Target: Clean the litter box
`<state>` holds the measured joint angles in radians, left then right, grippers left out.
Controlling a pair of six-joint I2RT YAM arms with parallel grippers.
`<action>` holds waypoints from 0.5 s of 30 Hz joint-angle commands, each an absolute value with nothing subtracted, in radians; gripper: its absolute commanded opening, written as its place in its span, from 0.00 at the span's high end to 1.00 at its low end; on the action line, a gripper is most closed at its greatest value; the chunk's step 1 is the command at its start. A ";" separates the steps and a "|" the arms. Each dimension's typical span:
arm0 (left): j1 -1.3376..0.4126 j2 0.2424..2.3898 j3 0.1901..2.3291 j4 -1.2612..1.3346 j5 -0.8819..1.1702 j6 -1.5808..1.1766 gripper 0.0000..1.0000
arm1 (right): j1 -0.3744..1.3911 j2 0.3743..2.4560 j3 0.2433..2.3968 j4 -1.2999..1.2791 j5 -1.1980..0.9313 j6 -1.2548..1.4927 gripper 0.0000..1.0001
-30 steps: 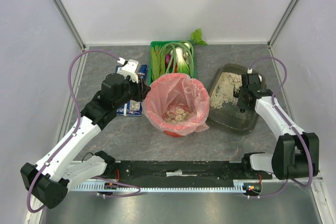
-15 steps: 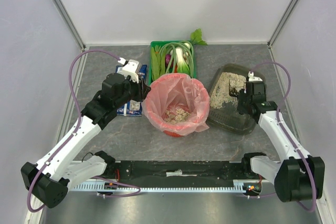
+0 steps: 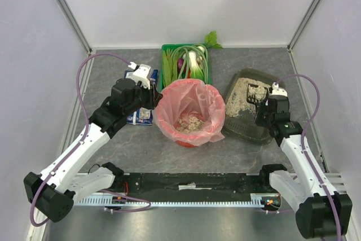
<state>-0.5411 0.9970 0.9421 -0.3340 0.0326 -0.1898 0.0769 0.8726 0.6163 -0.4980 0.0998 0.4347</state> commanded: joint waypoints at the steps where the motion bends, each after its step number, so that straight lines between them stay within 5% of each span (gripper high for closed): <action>1: -0.545 1.000 0.942 -0.291 0.051 -0.161 0.65 | 0.081 0.865 0.660 -0.494 0.117 0.442 1.00; 8: -0.545 1.012 0.943 -0.290 0.066 -0.167 0.65 | 0.081 0.794 0.620 -0.462 0.127 0.479 1.00; 15: -0.545 1.012 0.942 -0.290 0.057 -0.169 0.66 | 0.081 0.804 0.623 -0.463 -0.083 0.655 1.00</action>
